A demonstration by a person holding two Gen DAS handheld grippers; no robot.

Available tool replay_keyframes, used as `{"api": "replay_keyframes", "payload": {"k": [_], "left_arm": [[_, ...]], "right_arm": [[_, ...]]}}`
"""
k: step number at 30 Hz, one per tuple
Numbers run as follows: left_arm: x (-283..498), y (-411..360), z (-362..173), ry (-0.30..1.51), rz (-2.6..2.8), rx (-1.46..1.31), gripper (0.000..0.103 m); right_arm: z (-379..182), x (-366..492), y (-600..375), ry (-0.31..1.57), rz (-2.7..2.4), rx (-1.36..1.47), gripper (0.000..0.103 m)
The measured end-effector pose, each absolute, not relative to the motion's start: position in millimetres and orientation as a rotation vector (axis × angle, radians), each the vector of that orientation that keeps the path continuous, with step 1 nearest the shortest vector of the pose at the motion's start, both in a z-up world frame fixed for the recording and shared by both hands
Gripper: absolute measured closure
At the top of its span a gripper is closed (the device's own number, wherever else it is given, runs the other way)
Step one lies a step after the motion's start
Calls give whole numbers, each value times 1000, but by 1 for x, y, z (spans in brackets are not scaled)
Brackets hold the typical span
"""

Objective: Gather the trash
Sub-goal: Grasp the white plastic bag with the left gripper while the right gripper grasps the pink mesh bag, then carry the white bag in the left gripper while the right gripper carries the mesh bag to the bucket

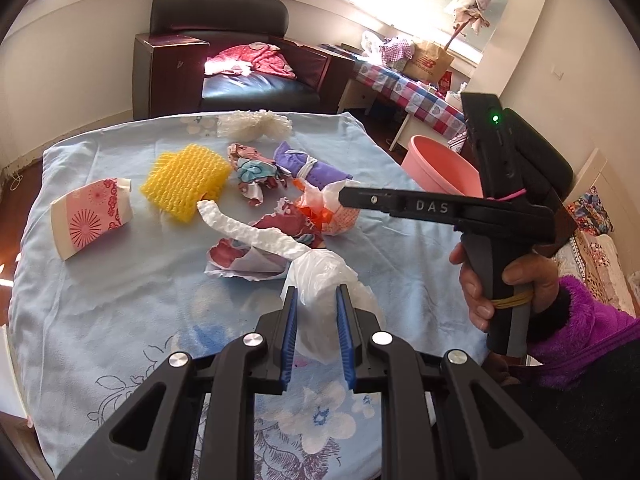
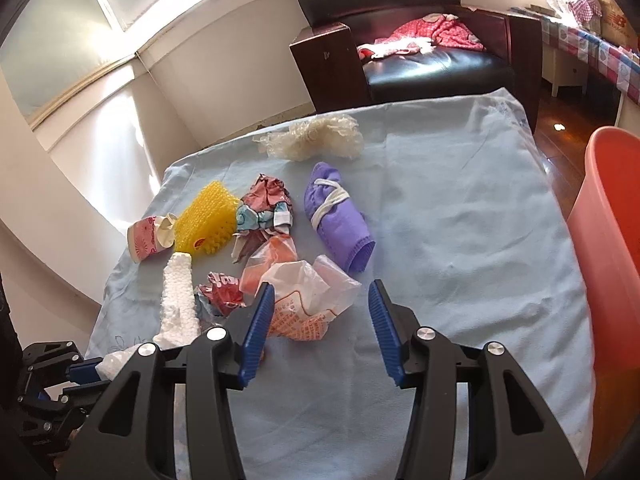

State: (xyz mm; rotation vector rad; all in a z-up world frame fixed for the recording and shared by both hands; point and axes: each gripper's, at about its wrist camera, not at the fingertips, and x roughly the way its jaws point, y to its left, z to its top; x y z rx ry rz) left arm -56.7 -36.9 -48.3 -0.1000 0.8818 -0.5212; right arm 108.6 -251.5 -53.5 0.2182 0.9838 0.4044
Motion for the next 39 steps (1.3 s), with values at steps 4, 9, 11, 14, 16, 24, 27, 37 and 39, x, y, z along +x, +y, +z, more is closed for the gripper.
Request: {"api": "replay_keyframes", "payload": {"k": [4,9,11,14,16,24,27,37,39], "left_arm": [[-56,-35,-49,881,-517,-104,85],[-57,-35,-48,876,-517,-100,85],[-57,-36,-47,872,-514,-99,85],[-57,-36,-47,872,-504,-101,85],[-57,-36,-44,865,-501,-99,85],[-50,-43,-27,799,-500,-108,85],[-44,-52,-18,763,-505,-101,85],[-23,-98,7,651,-549,-103,85],[-18,-110,11,633,-558,-101,85]], "right_arm": [[-55,104,-251,971,435,244,53],[-50,93,-246,948,455,195,66],[-47,88,-244,932,463,181,69],[-41,82,-241,910,464,161,71],[-35,78,-242,890,465,159,72],[-7,55,-261,785,388,129,72],[1,47,-273,746,340,123,72],[15,32,-320,671,179,149,72],[18,29,-330,653,141,152,72]]}}
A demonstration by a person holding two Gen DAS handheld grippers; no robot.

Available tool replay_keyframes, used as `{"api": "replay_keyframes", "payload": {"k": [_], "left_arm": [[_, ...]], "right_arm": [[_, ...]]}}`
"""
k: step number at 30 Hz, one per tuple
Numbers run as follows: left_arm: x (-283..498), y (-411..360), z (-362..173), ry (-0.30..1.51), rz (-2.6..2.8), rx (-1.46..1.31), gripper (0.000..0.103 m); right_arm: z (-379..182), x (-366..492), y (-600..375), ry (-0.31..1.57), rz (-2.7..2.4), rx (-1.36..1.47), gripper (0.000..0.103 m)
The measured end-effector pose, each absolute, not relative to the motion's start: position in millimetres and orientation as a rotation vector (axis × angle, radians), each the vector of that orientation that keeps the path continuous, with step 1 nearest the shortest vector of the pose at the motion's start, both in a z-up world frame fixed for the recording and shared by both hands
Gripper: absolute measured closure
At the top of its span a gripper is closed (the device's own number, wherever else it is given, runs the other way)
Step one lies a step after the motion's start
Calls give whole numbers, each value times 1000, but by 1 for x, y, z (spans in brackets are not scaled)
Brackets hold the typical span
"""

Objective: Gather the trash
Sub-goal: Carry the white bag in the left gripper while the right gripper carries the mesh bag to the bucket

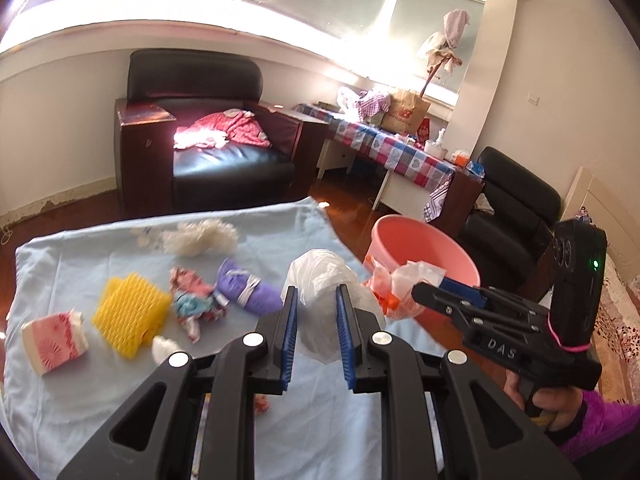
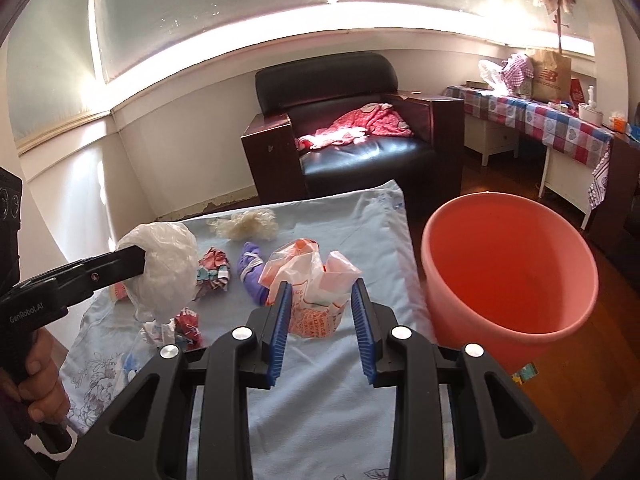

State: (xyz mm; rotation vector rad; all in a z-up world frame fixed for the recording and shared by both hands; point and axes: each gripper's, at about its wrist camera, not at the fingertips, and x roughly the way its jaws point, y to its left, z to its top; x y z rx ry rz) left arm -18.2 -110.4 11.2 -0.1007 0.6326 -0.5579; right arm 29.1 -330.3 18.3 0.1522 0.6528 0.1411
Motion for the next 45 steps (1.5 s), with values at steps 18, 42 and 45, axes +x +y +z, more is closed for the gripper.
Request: {"api": "replay_keyframes", "payload": {"k": [18,42,45], "left_arm": [[19,-230,20,555,-668,-79,85],[53,-325,-19,623,-724,14,85],[57,-329,-23,629,-718,17,85]], "right_arm": [[26,12,-403,556,-145,153,72],[4,24,-453,590,-270,174,72],[2,30,-452,599,-268,164,72]]}}
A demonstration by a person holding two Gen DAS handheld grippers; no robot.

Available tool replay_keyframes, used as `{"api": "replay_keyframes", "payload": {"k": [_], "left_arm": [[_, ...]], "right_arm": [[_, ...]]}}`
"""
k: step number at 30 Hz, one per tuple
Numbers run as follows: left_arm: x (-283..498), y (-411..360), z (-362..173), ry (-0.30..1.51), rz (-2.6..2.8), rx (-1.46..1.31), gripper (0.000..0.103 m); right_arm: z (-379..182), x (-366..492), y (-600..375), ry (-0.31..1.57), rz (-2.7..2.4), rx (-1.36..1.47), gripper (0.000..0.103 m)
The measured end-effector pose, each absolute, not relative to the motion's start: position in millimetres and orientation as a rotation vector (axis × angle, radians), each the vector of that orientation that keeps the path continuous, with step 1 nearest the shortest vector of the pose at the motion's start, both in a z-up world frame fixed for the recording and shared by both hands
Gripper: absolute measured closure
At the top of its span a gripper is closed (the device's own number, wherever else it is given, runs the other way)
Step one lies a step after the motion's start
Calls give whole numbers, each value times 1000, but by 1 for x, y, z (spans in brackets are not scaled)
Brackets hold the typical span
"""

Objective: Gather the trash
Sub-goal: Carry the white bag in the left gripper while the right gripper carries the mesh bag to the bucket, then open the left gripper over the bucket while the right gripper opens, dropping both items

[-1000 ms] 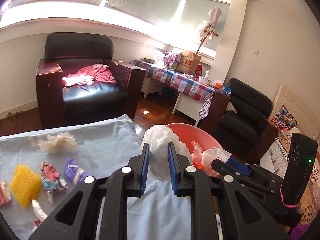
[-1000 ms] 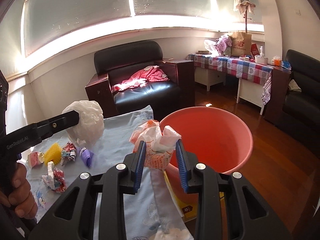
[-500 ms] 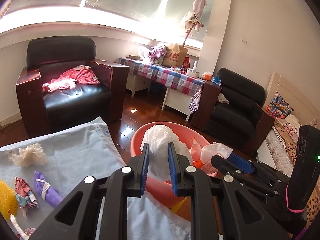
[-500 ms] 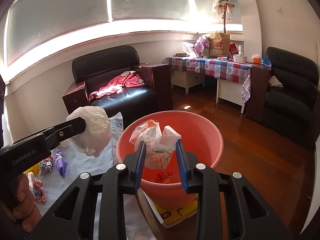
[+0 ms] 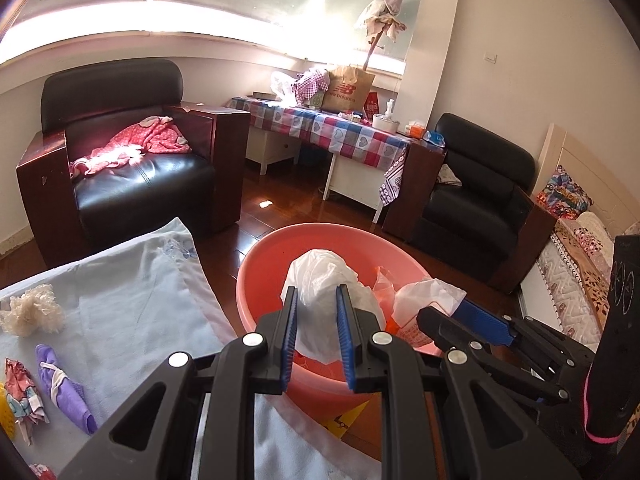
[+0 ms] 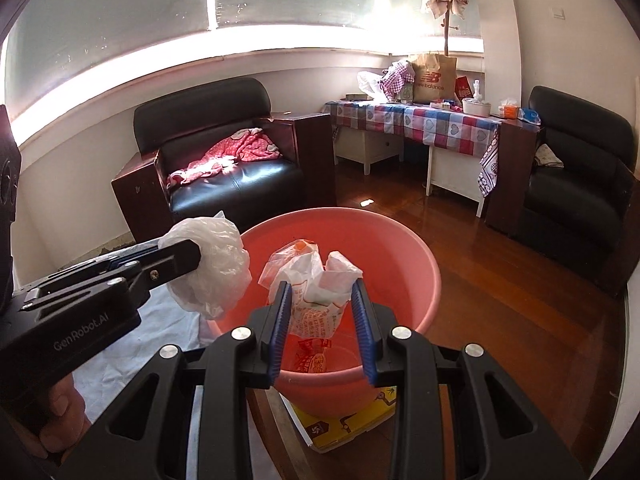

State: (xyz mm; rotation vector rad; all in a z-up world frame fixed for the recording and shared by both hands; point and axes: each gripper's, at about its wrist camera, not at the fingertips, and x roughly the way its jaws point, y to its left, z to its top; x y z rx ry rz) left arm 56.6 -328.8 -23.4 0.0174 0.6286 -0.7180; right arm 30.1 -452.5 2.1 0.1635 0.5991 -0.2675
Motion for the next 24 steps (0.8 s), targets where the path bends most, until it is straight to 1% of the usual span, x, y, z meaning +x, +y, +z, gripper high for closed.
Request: {"api": "replay_keyframes", "payload": {"k": [14,19,22,24], "left_arm": [[73,-341,-32,662,-720,16,84],[74,-342,-34,661,-720,22,79],[73,-343,-33,659,-724,21,71],[71,-343,-32,649,-721,20,58]], "right_arm": [[-10,48,-454,647,-269,151,72],[-12,50,-454,657,-272,158,72],[-12,52,-455,664,-273,163,70],[-13,53,-456,670,-272,165,70]]}}
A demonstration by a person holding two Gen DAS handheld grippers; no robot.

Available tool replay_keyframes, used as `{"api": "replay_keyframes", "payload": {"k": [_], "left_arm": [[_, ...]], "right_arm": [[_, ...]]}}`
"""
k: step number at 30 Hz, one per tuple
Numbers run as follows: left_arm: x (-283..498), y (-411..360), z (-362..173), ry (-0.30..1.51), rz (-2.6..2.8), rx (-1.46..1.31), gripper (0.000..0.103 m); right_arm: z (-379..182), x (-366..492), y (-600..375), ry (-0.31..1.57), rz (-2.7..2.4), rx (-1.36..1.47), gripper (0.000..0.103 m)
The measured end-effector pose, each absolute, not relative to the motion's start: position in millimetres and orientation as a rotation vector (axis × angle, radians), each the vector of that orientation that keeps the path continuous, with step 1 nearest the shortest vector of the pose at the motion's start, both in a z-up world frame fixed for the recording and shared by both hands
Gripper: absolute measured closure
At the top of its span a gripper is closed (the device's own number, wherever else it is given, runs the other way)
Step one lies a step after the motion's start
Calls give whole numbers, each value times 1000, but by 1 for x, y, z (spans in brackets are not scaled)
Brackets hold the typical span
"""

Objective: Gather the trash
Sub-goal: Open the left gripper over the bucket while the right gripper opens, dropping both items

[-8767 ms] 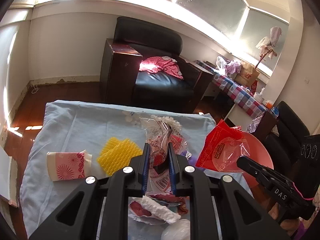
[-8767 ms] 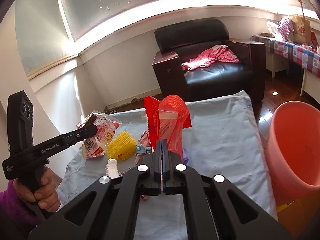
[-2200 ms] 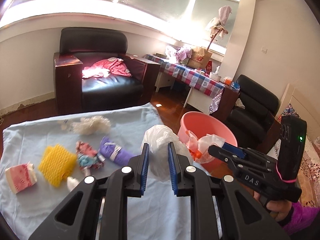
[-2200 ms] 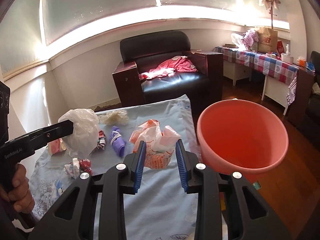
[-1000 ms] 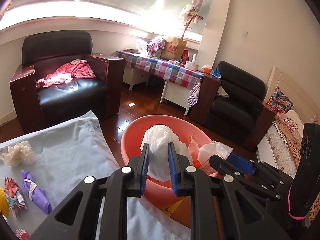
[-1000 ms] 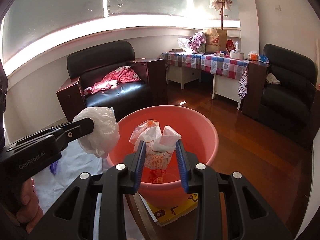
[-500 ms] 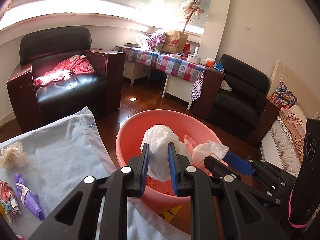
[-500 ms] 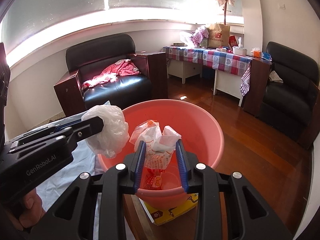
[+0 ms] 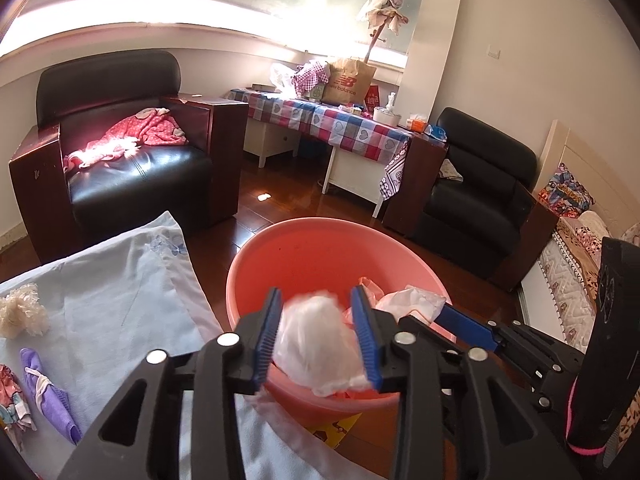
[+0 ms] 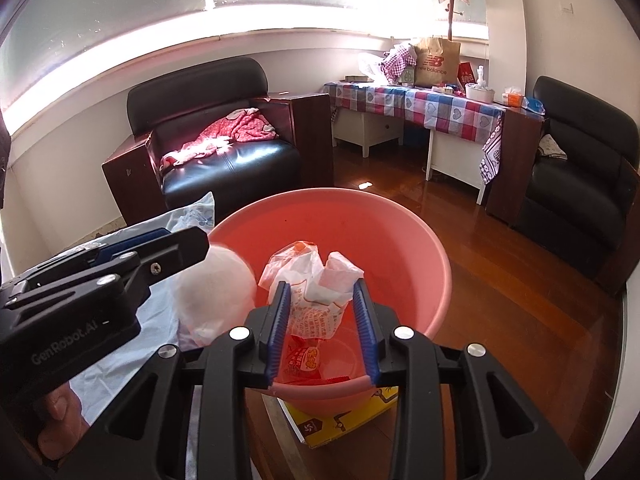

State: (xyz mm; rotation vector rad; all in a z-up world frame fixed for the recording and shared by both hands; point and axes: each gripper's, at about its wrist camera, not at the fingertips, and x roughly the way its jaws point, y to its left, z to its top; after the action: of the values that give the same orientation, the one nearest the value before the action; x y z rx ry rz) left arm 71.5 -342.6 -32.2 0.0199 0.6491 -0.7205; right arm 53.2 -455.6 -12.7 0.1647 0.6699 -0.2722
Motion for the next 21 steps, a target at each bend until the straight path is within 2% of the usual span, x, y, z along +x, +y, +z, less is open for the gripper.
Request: {"api": "replay_keyframes", "payload": {"k": [2,3,8,21], "left_arm": [[70,-342,-31,637,-713,19,48],[69,-341,-29,629,-709,18,47],[65,-337,-24,611,-708,14,44],[48,-320,1,566,-707,-25,41]], "right_arm": [[-12,54,-456,675,-266,169,69],[-13,54,-457,675,-264,172,69],[-12,53,-458,669,-257,182,59],[0,42,-448,642,-236,170,58]]}}
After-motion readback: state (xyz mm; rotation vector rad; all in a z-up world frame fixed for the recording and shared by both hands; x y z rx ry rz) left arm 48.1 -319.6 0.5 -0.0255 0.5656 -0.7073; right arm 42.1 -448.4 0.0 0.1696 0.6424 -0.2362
